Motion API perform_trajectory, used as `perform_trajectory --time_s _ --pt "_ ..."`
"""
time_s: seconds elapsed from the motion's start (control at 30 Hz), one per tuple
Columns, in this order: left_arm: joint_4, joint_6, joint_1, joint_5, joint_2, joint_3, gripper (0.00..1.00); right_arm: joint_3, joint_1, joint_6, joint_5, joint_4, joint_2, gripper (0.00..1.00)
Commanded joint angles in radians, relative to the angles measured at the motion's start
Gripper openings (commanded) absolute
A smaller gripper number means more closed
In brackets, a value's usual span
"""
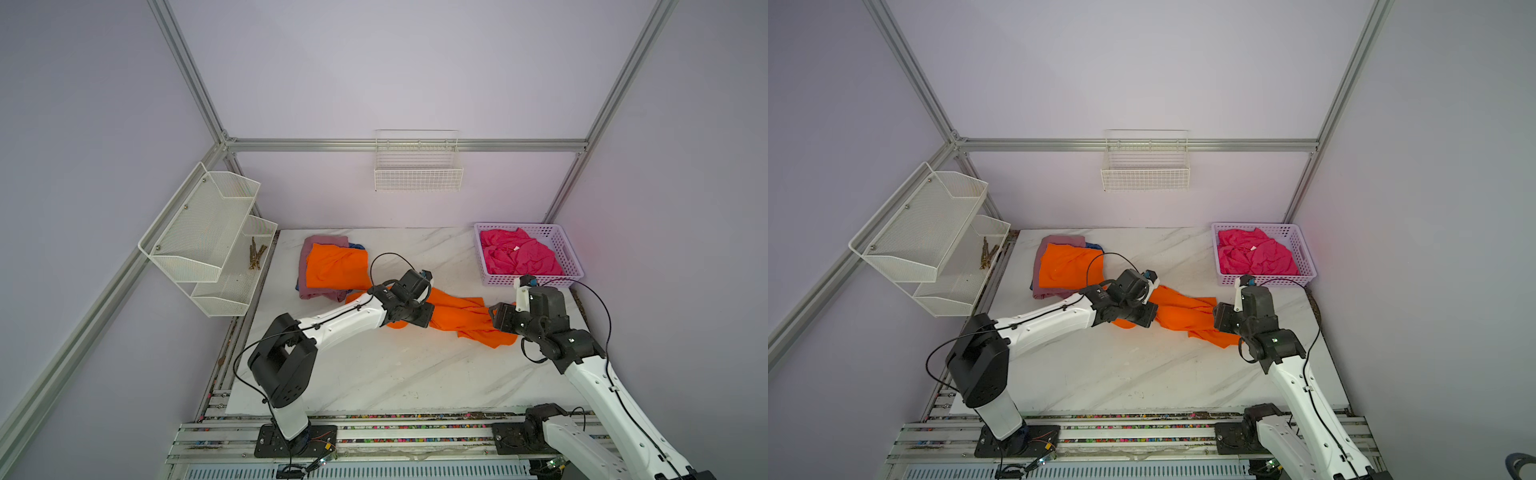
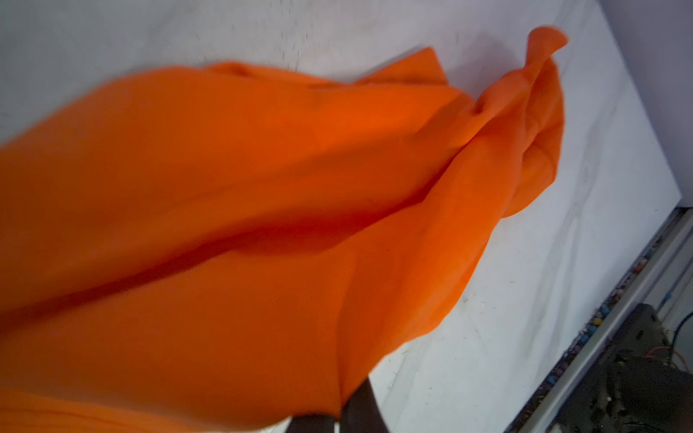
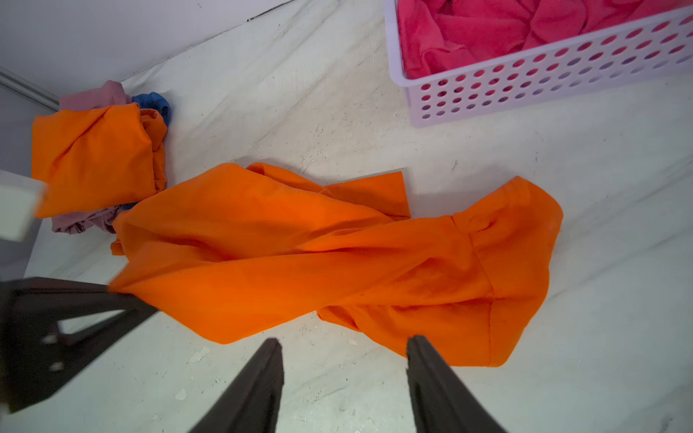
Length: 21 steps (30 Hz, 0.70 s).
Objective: Fold and stack t-shirts
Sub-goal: Flatten out the T-shirt at the center of the board.
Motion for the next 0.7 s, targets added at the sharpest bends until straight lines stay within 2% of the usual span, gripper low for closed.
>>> perform_trajectory --time_s 0.0,0.2,0.33,0.53,0.67 --pt "-0.174 0.048 0.003 -0.075 -0.109 0.132 0.00 -0.018 0.008 0.026 -0.021 0.080 0.013 0.57" --pt "-0.363 0.058 0.005 -0.138 -0.135 0.345 0.00 -0.030 0.012 0.035 -0.003 0.107 0.036 0.57" --pt "-0.453 0.074 0.009 -0.186 -0.139 0.436 0.00 -0.035 0.014 0.034 -0.013 0.129 0.050 0.58" --pt "-0.554 0.094 0.024 -0.190 -0.122 0.553 0.00 -0.038 0.015 0.027 -0.025 0.149 0.068 0.57" --pt "-0.643 0.109 0.040 -0.181 -0.112 0.693 0.00 -0.045 0.023 0.032 -0.029 0.156 0.071 0.57"
